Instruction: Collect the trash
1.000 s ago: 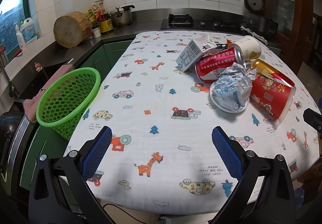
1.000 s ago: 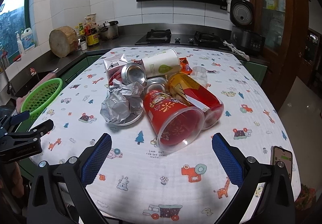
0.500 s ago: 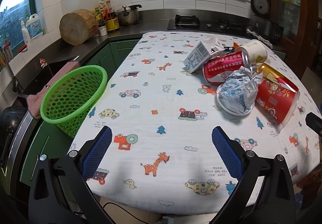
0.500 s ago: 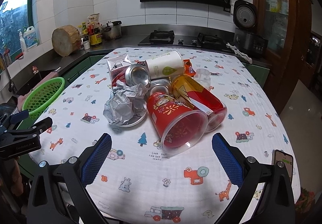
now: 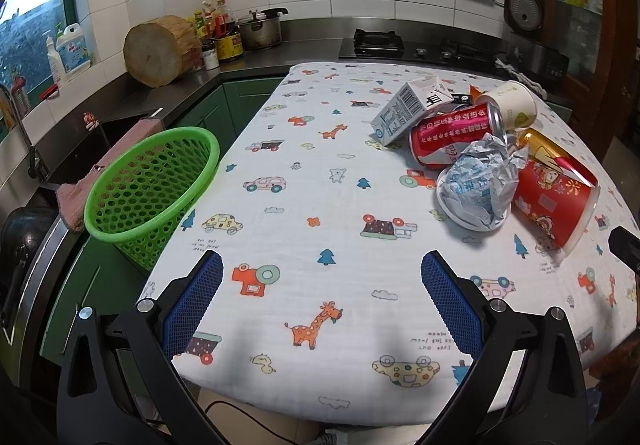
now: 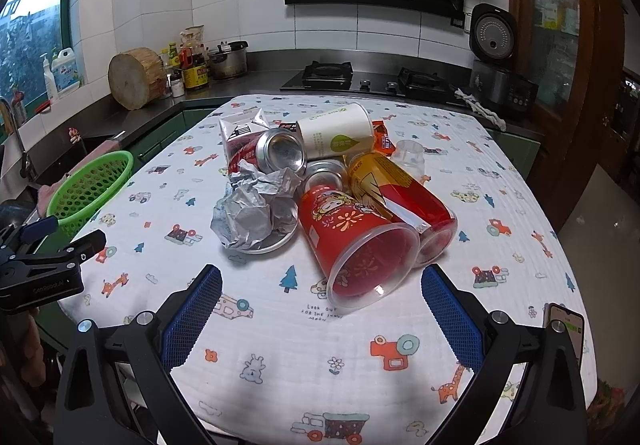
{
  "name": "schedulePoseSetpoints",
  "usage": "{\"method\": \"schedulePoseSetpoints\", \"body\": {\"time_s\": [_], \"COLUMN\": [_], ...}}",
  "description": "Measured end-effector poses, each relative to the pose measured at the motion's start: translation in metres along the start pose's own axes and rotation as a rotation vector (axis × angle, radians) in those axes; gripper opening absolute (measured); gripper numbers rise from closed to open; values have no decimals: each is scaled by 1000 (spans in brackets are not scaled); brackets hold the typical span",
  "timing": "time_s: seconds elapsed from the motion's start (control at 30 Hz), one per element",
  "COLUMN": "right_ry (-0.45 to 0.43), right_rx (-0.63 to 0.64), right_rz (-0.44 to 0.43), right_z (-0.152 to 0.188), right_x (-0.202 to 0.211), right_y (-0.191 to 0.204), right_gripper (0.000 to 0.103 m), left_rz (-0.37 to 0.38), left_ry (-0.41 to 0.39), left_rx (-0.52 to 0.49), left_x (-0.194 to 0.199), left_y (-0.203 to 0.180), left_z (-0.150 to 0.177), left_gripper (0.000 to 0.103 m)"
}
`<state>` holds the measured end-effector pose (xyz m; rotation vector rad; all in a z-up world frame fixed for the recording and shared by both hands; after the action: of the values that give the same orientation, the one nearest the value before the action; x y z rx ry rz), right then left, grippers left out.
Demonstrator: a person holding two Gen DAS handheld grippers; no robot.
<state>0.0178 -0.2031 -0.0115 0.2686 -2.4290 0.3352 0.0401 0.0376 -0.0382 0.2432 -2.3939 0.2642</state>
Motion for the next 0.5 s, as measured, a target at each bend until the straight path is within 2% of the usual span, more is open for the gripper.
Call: {"method": "schedulePoseSetpoints", "body": {"time_s": [0.5], "right_ry": [0], "right_rx": [15], "right_rz": [-6], "right_z": [-2], "right_x": [-4], "right_y": [3], "right_gripper": [97], "left_rz": [-12], "left_ry": [6], "left_rx": [13], "left_x": [-3], "left_y": [4], "left_z": [-1], "left_gripper": [98]}}
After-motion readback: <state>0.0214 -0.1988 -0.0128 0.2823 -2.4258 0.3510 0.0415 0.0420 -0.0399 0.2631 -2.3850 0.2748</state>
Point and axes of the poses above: each gripper's, at about its wrist camera, not at the fingertips, and x roughly against the way its jaws point, y to its left, z to its underside, the point moved 7 cm from there along -x, roughly the way its jaws point, and after that the axes turned 14 degrees about x, right-handed, at the moved point
